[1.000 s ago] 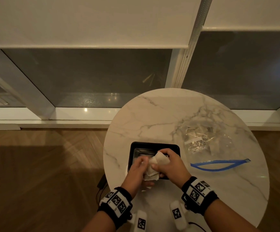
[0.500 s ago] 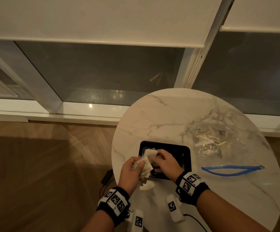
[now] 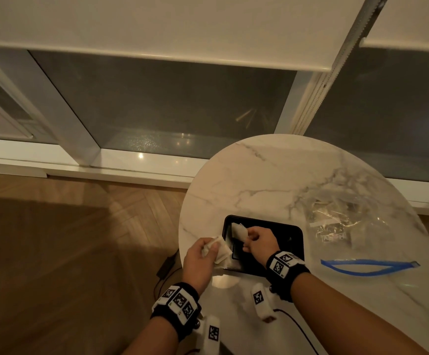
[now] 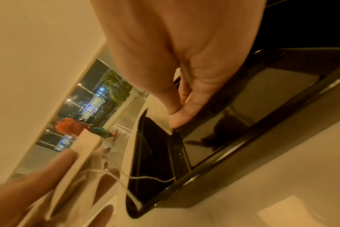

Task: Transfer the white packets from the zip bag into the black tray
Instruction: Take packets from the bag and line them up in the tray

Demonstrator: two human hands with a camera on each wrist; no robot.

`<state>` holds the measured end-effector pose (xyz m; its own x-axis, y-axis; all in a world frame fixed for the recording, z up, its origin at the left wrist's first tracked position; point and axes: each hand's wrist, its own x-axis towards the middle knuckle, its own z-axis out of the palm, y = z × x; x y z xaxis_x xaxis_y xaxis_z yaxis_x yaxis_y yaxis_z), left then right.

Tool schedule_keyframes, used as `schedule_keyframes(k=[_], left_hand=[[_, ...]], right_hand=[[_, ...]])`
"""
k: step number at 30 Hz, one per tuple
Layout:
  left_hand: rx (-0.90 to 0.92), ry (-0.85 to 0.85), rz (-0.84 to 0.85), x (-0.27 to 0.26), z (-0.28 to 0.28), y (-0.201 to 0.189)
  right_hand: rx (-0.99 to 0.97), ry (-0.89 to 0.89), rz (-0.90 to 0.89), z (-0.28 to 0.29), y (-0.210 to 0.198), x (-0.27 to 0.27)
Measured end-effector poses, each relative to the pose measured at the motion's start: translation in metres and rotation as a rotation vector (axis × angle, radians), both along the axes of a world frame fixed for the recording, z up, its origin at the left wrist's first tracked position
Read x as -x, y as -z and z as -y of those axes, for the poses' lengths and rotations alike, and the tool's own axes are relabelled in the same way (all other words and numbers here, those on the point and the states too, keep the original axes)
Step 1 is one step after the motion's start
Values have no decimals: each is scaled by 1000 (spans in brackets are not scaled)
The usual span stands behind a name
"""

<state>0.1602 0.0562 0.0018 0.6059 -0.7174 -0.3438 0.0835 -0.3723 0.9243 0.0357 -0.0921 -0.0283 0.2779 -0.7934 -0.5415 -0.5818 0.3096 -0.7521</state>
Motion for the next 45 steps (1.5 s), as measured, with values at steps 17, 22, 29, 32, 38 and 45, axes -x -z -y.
schedule_keyframes(k=[17, 22, 29, 32, 38, 45], left_hand=[[-129, 325, 231, 16, -10, 12], [-125, 322, 230, 17, -10, 11], [-110, 305, 213, 17, -13, 6], [-77, 275, 235, 15, -15, 2], [61, 35, 36, 14, -9, -17], [128, -105, -293, 18, 10, -24]], right_hand=[[-61, 218, -46, 9, 31, -23], [-27, 178, -82, 12, 36, -23], [-75, 236, -53, 11, 27, -24], [-139, 306, 0, 10, 15, -22], [-362, 225, 274, -9, -38, -5], [-440, 30, 426, -40, -76, 16]])
